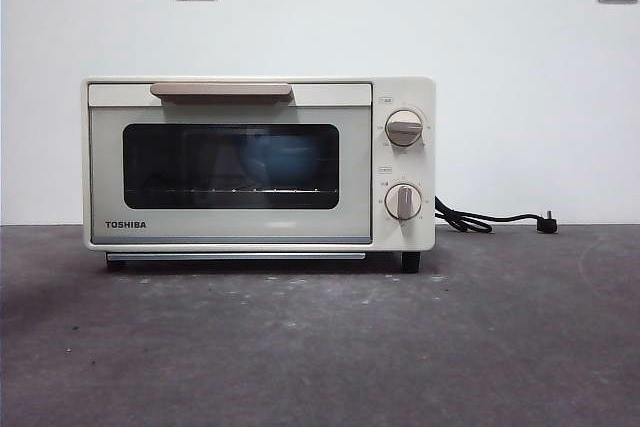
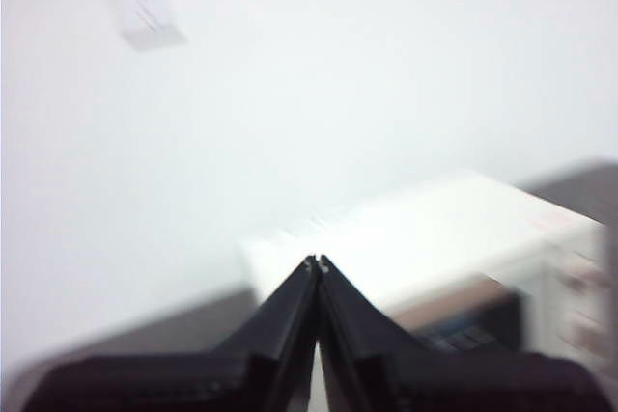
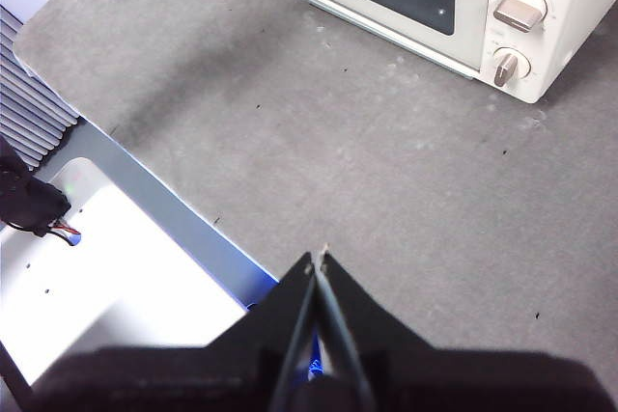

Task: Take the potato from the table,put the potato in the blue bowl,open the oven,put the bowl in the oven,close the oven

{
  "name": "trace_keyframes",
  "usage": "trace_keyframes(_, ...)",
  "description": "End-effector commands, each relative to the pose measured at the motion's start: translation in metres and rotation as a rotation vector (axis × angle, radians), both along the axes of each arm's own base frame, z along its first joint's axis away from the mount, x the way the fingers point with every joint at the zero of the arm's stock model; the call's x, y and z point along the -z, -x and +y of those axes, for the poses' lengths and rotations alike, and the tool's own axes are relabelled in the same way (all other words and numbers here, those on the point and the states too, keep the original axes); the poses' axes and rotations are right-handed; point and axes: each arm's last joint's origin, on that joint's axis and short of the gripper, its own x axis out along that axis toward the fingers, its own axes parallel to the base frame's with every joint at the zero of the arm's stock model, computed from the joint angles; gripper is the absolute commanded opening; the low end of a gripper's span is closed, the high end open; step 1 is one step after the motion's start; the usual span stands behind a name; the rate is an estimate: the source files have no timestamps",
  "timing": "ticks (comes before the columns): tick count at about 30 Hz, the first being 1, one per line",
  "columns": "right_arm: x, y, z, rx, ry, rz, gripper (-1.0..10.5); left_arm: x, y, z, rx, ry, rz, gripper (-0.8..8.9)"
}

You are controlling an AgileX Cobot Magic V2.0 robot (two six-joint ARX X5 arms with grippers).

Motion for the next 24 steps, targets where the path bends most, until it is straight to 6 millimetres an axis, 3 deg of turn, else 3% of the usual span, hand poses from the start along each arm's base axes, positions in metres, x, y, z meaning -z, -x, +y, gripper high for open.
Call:
trace_keyframes(1,0.000,0.001,-0.001,0.005,-0.004,-0.001,0.0,0.037,-0.011,0.004,-0.111,-0.008,-0.027,-0.04)
trace_keyframes(6,-0.001,0.002,-0.002,0.005,-0.007,-0.006,0.0,0.096,-0.017,0.006,-0.178,-0.003,-0.011,-0.04)
trace_keyframes(11,-0.001,0.003,-0.002,0.005,-0.007,-0.006,0.0,0.143,-0.021,0.008,-0.217,-0.002,0.040,-0.04)
trace_keyframes(17,-0.001,0.004,-0.003,0.005,-0.010,-0.011,0.0,0.180,-0.024,0.008,-0.217,-0.006,0.091,-0.04)
trace_keyframes(24,-0.002,0.005,-0.003,0.005,-0.011,-0.013,0.0,0.209,-0.029,0.008,-0.215,-0.008,0.168,-0.04)
